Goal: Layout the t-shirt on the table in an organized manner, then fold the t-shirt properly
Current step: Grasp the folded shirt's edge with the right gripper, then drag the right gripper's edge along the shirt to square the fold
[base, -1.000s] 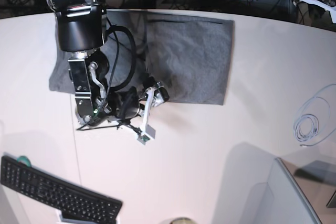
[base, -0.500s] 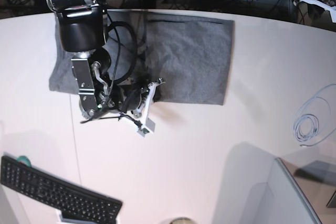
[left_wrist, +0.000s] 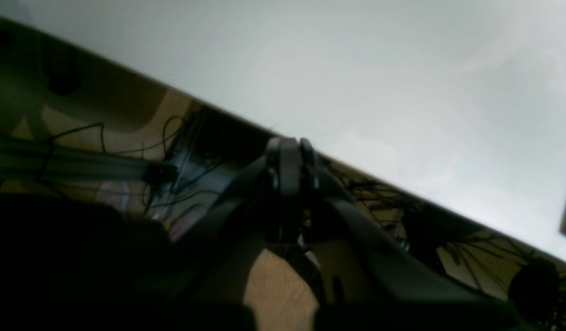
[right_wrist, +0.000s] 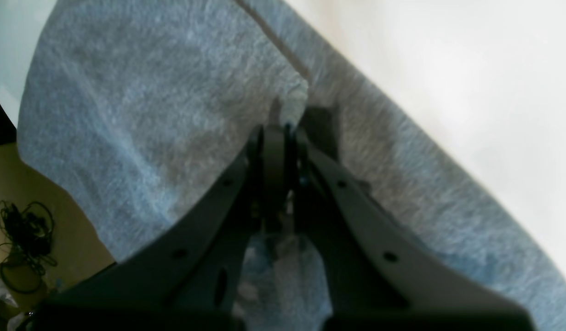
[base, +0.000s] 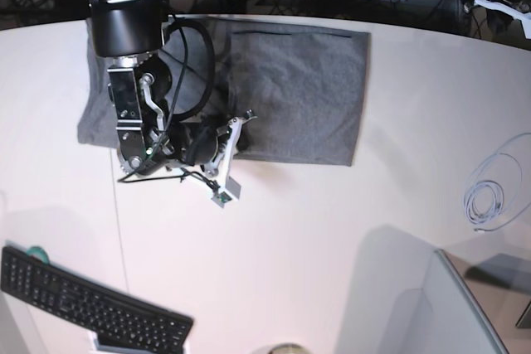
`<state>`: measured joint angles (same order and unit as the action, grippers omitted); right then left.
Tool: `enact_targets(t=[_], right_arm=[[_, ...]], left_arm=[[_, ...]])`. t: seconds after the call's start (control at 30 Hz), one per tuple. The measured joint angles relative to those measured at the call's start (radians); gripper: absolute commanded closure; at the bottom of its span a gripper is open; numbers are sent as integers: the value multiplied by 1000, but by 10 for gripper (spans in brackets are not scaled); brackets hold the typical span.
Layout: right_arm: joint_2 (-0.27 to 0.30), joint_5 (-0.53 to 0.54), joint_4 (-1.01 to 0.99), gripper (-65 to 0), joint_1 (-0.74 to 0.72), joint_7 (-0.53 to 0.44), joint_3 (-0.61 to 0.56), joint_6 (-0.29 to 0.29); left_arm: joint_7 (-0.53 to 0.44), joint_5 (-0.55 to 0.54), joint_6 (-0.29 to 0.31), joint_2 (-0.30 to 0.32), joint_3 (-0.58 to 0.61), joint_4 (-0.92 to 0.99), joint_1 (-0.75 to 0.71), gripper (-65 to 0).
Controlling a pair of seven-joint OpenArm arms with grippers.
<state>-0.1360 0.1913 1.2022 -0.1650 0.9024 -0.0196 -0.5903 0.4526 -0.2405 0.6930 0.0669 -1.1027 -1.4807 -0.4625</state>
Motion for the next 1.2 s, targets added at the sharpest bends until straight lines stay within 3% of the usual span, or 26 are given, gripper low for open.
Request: enact_targets(t=[0.07, 0.33, 0.47, 0.53, 0.63, 0.73, 0.97, 1.2], right_arm=[[-3, 1, 0, -2, -1, 3, 21, 32], [6, 0, 1, -2, 19, 6, 39, 53], [8, 3, 2, -15, 17, 1, 39, 131], [9, -1, 8, -98, 17, 6, 39, 139], [9, -5, 56, -293, 26, 17, 39, 143], [10, -3, 151, -423, 50, 113, 55, 146], [53, -8, 600, -402, 273, 270, 66, 142], [53, 3, 629, -392, 446, 241, -57, 138]], left_arm=[[-2, -3, 0, 0, 0, 9, 4, 0], [0, 1, 0, 1, 0, 27, 0, 0], [0, 1, 0, 0, 0, 27, 0, 0], [0, 1, 0, 0, 0, 27, 0, 0], [0, 1, 0, 0, 0, 27, 0, 0], [0, 0, 0, 0, 0, 27, -1, 0], [-3, 0, 0, 17, -4, 28, 0, 0], [-6, -2, 0, 31, 0, 28, 0, 0]])
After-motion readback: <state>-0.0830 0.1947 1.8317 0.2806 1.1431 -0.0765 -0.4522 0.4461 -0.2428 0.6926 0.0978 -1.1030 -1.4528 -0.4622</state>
